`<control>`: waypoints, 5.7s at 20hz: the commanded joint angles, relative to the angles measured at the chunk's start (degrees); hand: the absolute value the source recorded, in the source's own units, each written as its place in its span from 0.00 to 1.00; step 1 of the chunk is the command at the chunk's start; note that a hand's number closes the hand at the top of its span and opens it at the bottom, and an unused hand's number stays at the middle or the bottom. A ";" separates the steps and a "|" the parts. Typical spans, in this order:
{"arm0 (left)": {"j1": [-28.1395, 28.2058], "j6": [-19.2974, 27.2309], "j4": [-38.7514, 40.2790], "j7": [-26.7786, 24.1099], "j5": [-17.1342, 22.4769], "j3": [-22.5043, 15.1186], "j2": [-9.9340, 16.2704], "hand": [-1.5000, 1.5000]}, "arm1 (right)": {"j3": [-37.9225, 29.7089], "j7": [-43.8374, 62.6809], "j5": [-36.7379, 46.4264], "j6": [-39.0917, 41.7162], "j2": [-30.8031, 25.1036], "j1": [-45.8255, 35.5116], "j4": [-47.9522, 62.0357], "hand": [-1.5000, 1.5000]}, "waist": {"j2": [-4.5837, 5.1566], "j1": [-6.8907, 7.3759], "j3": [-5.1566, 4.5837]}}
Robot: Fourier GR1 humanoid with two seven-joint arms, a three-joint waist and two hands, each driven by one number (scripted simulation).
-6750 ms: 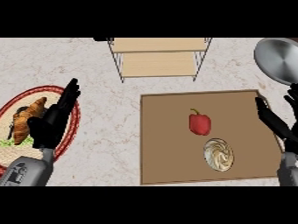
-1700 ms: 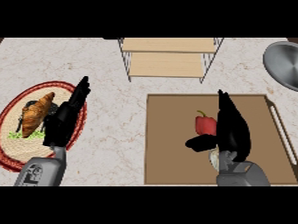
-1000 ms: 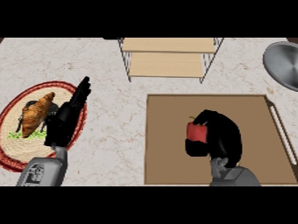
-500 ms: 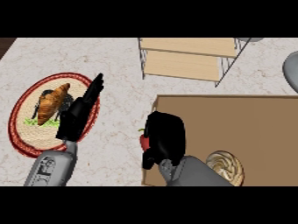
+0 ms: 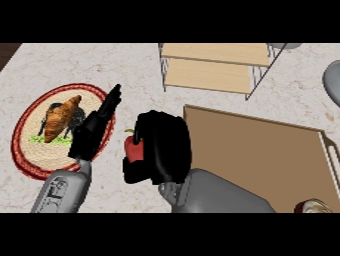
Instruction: Pick the bell pepper from the tray and place it in the tiered shelf
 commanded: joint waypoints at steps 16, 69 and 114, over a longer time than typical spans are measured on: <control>0.80 0.64 0.51 0.72 0.32 1.73 0.69 0.50 | -9.96 20.68 12.99 -2.94 0.63 -28.62 8.19 1.00 | -1.13 -3.01 -0.19; 4.58 2.22 -6.23 2.65 -2.17 -0.22 -0.97 0.50 | -44.00 -9.79 28.60 -25.91 -1.35 -42.85 45.12 1.00 | 0.08 -4.55 0.07; 8.53 0.37 -4.99 -0.27 0.55 5.27 1.99 0.50 | -64.52 7.91 35.11 -8.84 -3.96 -33.05 4.72 0.00 | -1.96 -8.73 0.17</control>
